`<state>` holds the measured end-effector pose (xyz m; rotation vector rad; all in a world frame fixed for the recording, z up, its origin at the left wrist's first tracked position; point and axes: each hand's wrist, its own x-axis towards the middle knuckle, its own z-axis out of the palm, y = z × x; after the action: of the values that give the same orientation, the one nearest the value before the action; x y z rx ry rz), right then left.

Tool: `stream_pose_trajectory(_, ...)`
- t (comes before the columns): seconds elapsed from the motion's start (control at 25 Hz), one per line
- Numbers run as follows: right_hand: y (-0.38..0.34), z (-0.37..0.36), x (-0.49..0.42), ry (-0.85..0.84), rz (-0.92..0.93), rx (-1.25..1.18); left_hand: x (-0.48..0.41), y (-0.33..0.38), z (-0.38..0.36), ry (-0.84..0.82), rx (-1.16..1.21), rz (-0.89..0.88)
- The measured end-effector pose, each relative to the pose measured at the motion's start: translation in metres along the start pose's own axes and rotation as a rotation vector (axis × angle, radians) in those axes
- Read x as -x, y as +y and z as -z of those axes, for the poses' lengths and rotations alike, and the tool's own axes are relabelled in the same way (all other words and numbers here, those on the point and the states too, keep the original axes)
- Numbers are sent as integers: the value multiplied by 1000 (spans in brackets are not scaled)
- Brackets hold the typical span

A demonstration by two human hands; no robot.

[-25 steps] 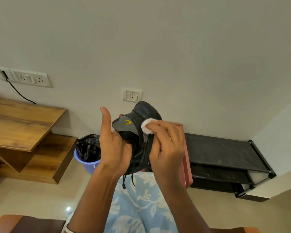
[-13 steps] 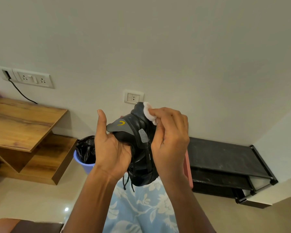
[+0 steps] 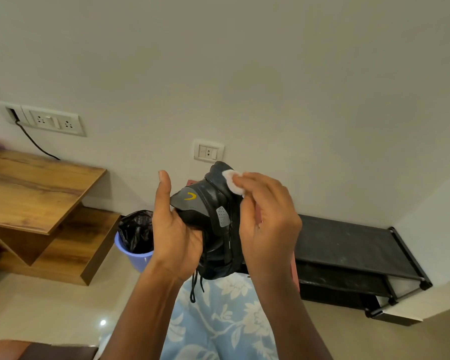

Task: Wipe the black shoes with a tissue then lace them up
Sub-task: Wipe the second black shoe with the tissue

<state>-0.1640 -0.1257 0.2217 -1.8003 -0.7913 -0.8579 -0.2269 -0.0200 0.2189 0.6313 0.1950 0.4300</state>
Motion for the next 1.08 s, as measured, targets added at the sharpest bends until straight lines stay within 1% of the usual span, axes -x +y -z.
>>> stream_pose_trajectory(0.16, -1, -4, -6, -40, 39, -16, 3, 3, -2, 20, -36, -14)
stream_pose_trajectory(0.32, 10, -2, 23, 67, 36, 6, 5, 6, 2, 78, -43, -15)
stream_pose_trajectory(0.44, 18, -1, 43, 79, -21, 54, 4, 4, 1, 129, -41, -8)
stream_pose_trajectory(0.52, 17, 0, 38, 81, -32, 48, 4, 3, -1, 143, -24, -9)
stream_pose_trajectory(0.6, 12, -2, 22, 82, -11, 29, 4, 2, -5, 129, -40, -18)
stream_pose_trajectory(0.72, 3, -10, -1, 58, 66, 69, 8, 0, -14, 37, -73, -2)
stream_pose_trajectory(0.84, 1, -16, -8, 44, 127, 101, 8, 1, -17, 35, -53, -26)
stream_pose_trajectory(1.0, 11, -7, 24, 150, 125, 139, 8, 9, -14, 64, 13, -14)
stream_pose_trajectory(1.08, 21, -4, 47, 131, 73, 190, 6, 14, -12, 30, 88, -8)
